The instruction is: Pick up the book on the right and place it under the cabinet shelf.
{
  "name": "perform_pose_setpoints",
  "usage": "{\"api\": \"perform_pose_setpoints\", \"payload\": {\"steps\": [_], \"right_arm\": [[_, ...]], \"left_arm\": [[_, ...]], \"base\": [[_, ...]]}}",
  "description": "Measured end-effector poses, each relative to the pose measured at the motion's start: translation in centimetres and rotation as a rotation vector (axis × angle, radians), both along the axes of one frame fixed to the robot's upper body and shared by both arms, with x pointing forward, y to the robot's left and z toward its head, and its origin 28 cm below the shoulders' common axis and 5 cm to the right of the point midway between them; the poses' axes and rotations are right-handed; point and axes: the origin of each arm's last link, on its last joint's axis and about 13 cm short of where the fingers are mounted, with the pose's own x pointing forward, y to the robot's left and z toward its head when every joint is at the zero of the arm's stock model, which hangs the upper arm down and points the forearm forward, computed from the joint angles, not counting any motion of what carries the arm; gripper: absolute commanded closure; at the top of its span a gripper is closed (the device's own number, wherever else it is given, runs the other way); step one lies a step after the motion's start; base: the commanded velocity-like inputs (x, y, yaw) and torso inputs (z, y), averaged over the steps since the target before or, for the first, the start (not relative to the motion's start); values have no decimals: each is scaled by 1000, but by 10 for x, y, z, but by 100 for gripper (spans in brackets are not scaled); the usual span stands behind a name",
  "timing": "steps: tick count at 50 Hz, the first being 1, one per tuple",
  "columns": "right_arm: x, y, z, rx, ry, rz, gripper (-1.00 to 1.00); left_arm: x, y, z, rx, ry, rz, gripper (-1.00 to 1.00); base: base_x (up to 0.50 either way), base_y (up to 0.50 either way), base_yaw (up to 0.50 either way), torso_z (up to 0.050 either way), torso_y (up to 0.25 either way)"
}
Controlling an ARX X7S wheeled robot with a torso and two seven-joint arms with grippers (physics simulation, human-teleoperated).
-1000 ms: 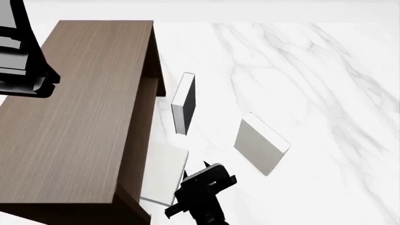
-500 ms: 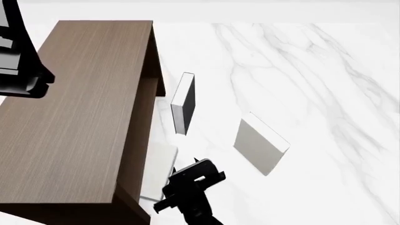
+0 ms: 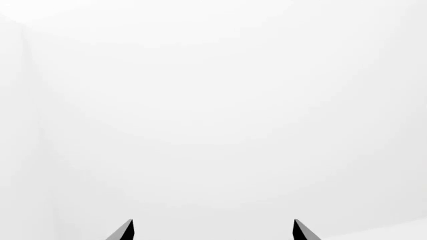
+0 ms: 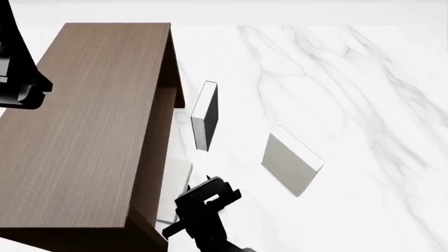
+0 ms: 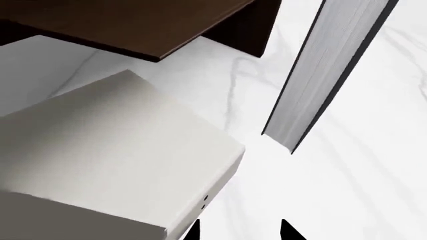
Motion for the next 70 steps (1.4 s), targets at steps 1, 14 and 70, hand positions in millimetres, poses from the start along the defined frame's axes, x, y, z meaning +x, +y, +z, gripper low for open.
{"api": "perform_pose_setpoints", "payload": {"steps": [1, 14, 70], "right_arm": [[0, 0, 0, -2, -3, 3, -100], [3, 7, 0, -16, -16, 26, -100], [15, 10, 5, 22, 5, 92, -100]], "left_arm": [[0, 0, 0, 0, -1, 0, -100], [-1, 1, -1, 0, 2, 5, -100], [-5, 6, -3, 1, 5, 26, -100]], "base": [[0, 3, 7, 0, 0], [1, 4, 8, -2, -5], [0, 0, 1, -1, -2]]}}
